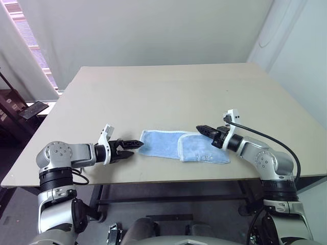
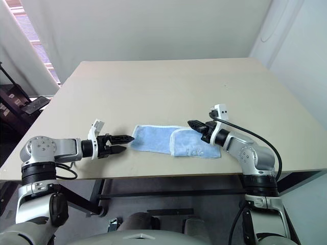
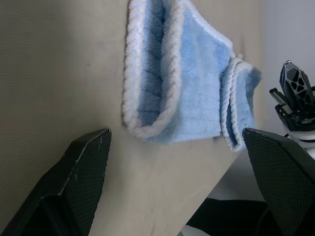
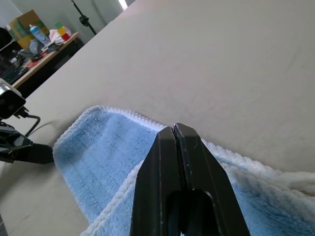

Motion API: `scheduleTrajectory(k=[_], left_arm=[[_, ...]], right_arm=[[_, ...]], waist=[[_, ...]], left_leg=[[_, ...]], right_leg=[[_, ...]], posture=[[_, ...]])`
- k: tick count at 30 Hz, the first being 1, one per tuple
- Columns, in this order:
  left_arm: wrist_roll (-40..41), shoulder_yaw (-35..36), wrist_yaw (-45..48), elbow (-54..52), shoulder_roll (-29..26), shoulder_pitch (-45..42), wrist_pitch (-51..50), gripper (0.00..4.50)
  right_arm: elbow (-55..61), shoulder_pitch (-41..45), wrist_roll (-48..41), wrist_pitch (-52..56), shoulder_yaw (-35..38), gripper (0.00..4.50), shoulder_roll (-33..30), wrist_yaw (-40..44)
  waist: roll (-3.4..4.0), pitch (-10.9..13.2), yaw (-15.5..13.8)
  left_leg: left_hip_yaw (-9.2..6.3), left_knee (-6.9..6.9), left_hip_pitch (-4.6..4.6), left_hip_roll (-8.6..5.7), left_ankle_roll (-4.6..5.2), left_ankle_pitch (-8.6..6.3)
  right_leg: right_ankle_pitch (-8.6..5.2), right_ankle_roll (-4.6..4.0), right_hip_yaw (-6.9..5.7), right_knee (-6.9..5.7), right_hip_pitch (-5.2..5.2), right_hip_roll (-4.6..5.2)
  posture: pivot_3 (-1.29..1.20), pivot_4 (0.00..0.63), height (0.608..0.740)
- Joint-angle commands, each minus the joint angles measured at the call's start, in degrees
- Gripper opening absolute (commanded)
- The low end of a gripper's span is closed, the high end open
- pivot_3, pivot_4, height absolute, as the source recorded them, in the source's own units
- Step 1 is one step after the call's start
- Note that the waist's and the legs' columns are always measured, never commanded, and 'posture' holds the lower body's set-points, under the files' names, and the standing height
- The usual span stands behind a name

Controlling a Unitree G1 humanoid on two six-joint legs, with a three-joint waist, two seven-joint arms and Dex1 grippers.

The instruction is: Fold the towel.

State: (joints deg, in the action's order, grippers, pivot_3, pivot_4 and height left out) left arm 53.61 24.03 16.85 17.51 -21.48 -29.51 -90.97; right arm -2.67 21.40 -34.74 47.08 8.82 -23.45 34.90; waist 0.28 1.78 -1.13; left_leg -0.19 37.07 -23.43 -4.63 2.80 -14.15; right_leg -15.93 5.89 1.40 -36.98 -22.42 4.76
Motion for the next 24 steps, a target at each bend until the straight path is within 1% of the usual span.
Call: scheduleTrajectory(k=[1,6,17,21,22,23,24], left_arm=[[1.77,-1.84,-1.91,2.94,3.22,-0.18,-1.53,4.49],[1.81,-0.63,-3.64,5.63,5.88,-2.19,-1.53,4.49],[3.34,0.37,-6.48,6.10,10.65,-2.95,-1.53,4.49],[1.02,3.52,-7.75,5.83,11.66,-3.39,-1.51,4.49],[0.53,4.25,-7.92,5.73,11.82,-3.45,-1.47,4.12],[0.14,4.81,-8.08,5.65,11.96,-3.48,-1.46,3.91],[-0.21,5.08,-8.21,5.58,12.00,-3.45,-1.48,3.59]], right_arm=[[0.92,0.71,-0.46,-0.78,1.88,0.00,-0.01,-0.80],[0.12,0.66,0.25,-1.34,2.52,0.00,0.38,-2.28],[-0.31,0.94,0.62,-1.83,2.61,0.00,0.62,-3.66],[-0.39,0.94,0.57,-1.94,2.86,0.00,0.30,-3.83],[-0.54,0.90,0.69,-2.06,2.89,0.00,0.29,-3.95],[-0.70,0.87,0.83,-2.20,2.89,0.00,0.29,-4.10],[-0.85,0.87,0.93,-2.36,2.89,0.00,0.33,-4.24]], waist=[[0.01,-0.01,-0.27],[0.02,-0.02,-1.45],[0.02,-0.02,-1.44],[0.02,-0.02,-1.41],[0.01,-0.02,-1.39],[0.01,-0.01,-1.34],[0.00,-0.01,-1.27]], left_leg=[[0.00,0.00,0.00,-0.02,0.00,0.00],[0.00,0.00,0.00,-0.06,0.00,0.00],[-0.05,-0.02,-0.01,-0.38,0.02,-0.01],[-0.07,-0.04,-0.04,-0.45,0.03,-0.01],[-0.08,-0.05,-0.04,-0.46,0.03,-0.02],[-0.08,-0.06,-0.04,-0.46,0.03,-0.02],[-0.09,-0.07,-0.05,-0.46,0.03,-0.02]], right_leg=[[0.00,0.00,0.00,0.01,0.01,0.02],[-0.03,-0.05,-0.04,0.03,0.02,0.07],[-0.01,-0.01,-0.05,0.18,0.12,0.34],[0.00,0.02,-0.05,0.36,0.16,0.37],[0.01,0.02,-0.05,0.38,0.17,0.37],[0.01,0.02,-0.05,0.41,0.17,0.37],[0.01,0.02,-0.05,0.42,0.16,0.37]], posture=[[0.00,0.000,0.736],[0.00,0.000,0.736],[0.00,0.000,0.736],[0.00,0.000,0.736],[0.00,0.000,0.736],[0.00,0.000,0.736],[0.00,0.000,0.736]])
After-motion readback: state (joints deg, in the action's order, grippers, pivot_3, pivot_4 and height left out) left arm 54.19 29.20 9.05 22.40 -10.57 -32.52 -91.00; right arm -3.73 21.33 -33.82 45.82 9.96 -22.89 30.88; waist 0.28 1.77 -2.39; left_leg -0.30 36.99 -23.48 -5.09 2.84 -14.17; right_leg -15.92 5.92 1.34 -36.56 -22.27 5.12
